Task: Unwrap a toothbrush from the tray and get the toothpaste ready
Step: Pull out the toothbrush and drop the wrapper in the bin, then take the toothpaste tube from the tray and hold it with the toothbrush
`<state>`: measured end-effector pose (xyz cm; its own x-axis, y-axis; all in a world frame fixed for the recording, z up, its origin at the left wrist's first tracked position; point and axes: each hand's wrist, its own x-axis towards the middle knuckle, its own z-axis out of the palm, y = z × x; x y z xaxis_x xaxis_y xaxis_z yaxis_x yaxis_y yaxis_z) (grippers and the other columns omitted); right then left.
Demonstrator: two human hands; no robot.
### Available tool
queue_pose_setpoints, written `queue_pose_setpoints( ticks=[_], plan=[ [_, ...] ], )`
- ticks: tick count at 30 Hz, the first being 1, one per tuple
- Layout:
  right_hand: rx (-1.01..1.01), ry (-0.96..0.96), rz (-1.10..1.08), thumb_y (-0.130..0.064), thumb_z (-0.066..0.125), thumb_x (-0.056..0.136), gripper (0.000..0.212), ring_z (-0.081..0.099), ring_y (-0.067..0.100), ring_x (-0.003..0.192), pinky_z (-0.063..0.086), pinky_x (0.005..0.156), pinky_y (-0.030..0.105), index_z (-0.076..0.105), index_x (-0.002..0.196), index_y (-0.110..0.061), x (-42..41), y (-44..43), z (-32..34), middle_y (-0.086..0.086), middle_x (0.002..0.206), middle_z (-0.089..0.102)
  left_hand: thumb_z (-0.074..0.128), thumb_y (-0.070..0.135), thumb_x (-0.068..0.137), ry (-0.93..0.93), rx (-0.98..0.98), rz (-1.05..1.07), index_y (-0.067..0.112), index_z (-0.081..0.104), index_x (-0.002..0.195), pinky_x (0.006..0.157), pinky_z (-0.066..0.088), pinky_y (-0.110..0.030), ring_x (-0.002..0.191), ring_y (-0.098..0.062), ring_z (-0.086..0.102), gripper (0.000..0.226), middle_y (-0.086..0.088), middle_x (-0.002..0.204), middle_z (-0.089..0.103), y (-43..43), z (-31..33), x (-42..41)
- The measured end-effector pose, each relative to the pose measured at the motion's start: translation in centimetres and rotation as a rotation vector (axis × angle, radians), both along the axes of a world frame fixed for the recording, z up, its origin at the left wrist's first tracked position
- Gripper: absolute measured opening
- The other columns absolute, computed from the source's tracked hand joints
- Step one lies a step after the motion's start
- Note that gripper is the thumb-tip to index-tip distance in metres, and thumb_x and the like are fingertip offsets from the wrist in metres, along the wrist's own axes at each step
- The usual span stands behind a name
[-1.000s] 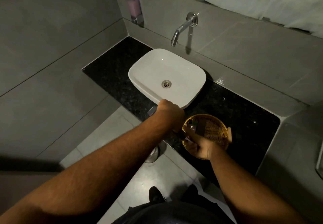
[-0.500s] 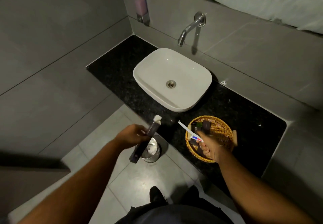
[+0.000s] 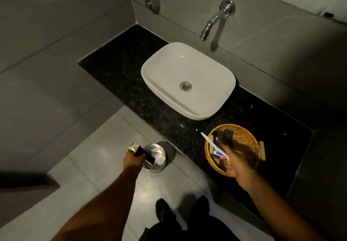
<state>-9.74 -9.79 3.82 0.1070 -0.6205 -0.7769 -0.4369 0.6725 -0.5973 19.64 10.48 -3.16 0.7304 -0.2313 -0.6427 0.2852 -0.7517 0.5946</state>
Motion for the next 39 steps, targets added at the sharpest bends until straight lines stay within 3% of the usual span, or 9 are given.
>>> queue_pose_setpoints(
  ticks=[9,15,18,22,25,28,33,37,39],
  plan=[
    [-0.078,0.091,-0.191,-0.044,0.073,0.092,0.035,0.036,0.005,0.032,0.029,0.031,0.019,0.075,0.077,-0.012,0.2,2.2,0.8,-0.003,0.049,0.053,0.069,0.014,0.103,0.029,-0.030,0.087,0.003,0.052,0.154,0.118,0.046,-0.046,0.139,-0.043,0.059,0.055,-0.024,0.153,0.059,-2.3,-1.8,-0.8],
    [-0.026,0.001,-0.221,-0.047,0.069,0.096,0.040,0.029,0.004,0.028,0.024,0.030,0.015,0.072,0.077,-0.012,1.9,2.6,1.3,-0.004,0.047,0.046,0.057,0.012,0.108,-0.143,-0.167,0.069,0.009,0.061,0.144,0.103,0.052,-0.042,0.125,-0.043,0.067,0.037,-0.021,0.137,0.069,-3.6,1.3,-0.9],
    [-0.048,-0.029,-0.176,-0.048,0.069,0.095,0.039,0.030,0.005,0.033,0.023,0.035,0.015,0.074,0.081,-0.012,2.2,2.5,1.8,-0.003,0.051,0.045,0.057,0.016,0.108,-0.348,-0.298,-0.163,0.013,0.065,0.140,0.093,0.055,-0.040,0.113,-0.037,0.072,0.032,-0.013,0.128,0.073,-5.2,4.4,-2.9],
    [-0.126,-0.034,-0.044,-0.041,0.070,0.096,0.029,0.037,-0.001,0.029,0.028,0.033,0.013,0.078,0.087,-0.015,1.8,2.3,2.3,-0.011,0.041,0.048,0.058,0.015,0.101,-0.808,-0.541,-0.694,0.020,0.069,0.136,0.104,0.051,-0.040,0.119,-0.024,0.064,0.037,-0.002,0.129,0.072,-7.7,8.8,-5.5],
    [-0.206,-0.047,0.041,-0.031,0.069,0.100,0.026,0.042,-0.003,0.027,0.030,0.032,0.010,0.078,0.094,-0.007,1.1,1.8,2.8,-0.013,0.036,0.051,0.059,0.016,0.089,-0.891,-0.575,-1.114,0.020,0.068,0.141,0.113,0.044,-0.048,0.129,-0.028,0.063,0.053,-0.003,0.137,0.071,-10.4,11.8,-7.9],
    [-0.254,-0.002,0.101,-0.035,0.068,0.100,0.034,0.042,-0.002,0.027,0.028,0.031,0.012,0.073,0.074,-0.015,0.5,1.1,3.0,-0.011,0.035,0.049,0.057,0.024,0.094,-0.876,-0.464,-1.447,0.026,0.066,0.146,0.131,0.014,-0.049,0.143,-0.022,0.056,0.053,0.001,0.143,0.068,-11.8,12.6,-10.8],
    [-0.284,0.043,0.158,-0.034,0.069,0.099,0.043,0.053,0.012,0.049,0.037,0.045,0.019,0.068,0.060,-0.016,-1.4,0.3,3.0,-0.008,0.046,0.057,0.055,0.031,0.106,-0.833,-0.337,-1.606,0.034,0.056,0.156,0.134,0.000,-0.046,0.141,-0.020,0.060,0.050,0.003,0.150,0.068,-12.9,12.0,-13.2],
    [-0.221,0.022,0.170,-0.037,0.070,0.098,0.043,0.060,0.019,0.062,0.047,0.062,0.026,0.075,0.078,0.000,-3.3,-0.4,2.9,0.005,0.062,0.065,0.053,0.029,0.108,-0.818,-0.289,-1.638,0.034,0.070,0.141,0.132,0.021,-0.042,0.127,-0.022,0.068,0.038,-0.001,0.132,0.077,-13.7,11.8,-13.8],
    [-0.201,0.034,0.169,-0.041,0.069,0.099,0.043,0.058,0.010,0.051,0.046,0.049,0.015,0.067,0.065,-0.013,-4.2,-0.7,3.2,-0.009,0.047,0.059,0.051,0.030,0.108,-0.821,-0.255,-1.671,0.029,0.074,0.133,0.123,0.033,-0.037,0.121,-0.026,0.069,0.034,-0.003,0.125,0.078,-14.0,11.5,-14.3]
  ],
)
